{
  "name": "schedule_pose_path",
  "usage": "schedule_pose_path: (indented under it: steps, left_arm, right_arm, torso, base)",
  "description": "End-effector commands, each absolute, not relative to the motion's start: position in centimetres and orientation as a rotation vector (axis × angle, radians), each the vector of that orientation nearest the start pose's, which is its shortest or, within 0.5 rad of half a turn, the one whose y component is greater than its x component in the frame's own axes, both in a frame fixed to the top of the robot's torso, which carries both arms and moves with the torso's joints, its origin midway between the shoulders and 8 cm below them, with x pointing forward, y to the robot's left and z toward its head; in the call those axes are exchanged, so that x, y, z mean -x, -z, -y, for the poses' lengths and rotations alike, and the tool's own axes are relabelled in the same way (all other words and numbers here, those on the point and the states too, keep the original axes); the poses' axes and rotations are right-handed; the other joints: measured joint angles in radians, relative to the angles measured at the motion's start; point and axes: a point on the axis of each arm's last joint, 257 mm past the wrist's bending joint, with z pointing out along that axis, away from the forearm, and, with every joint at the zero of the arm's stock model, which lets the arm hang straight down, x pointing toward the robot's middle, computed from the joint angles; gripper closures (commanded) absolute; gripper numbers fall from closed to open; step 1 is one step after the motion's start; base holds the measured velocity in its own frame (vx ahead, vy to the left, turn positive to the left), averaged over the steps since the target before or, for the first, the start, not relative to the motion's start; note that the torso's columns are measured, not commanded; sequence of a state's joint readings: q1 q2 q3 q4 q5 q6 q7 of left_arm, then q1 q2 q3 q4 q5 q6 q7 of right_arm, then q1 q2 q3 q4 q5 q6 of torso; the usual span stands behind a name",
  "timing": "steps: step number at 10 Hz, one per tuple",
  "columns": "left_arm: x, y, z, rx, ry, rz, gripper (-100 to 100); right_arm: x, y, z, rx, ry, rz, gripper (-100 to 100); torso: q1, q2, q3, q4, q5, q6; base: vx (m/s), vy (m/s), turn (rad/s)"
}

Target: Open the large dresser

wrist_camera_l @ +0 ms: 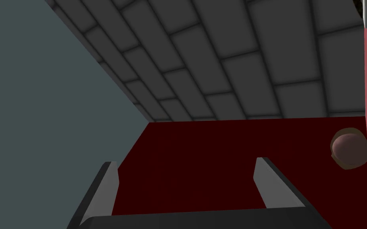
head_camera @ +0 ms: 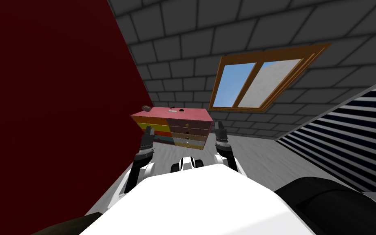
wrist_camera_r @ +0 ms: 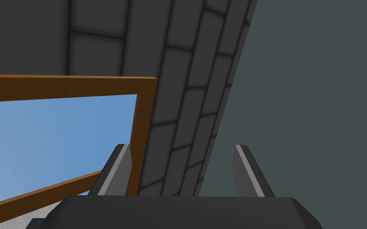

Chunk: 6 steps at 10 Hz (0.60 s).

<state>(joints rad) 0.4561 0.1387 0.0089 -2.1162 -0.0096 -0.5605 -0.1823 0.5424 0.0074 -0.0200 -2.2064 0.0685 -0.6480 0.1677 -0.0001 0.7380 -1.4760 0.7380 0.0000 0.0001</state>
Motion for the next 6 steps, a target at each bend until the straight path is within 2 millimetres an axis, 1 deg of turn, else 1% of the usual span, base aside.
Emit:
schedule_pose_path:
  steps: [1,6]
  left_arm:
    - [-38.1,5.0,-27.5,0.542,1.097,-0.865,-100]
    - [-40.0,9.5,-27.6,0.585,1.065,-0.956,-100]
  right_arm:
    - [-32.9,-0.6,27.9,-0.521,-1.082,-0.663,0]
    - [-32.9,-0.6,27.9,-0.521,-1.082,-0.663,0]
  torso:
    - [0.001,0.000,0.000,0.000,0.000,0.000]
    - [0.000,0.001,0.000,0.000,0.000,0.000]
  base:
    - [0.057,-0.079,-0.024]
    - [0.055,-0.099,-0.022]
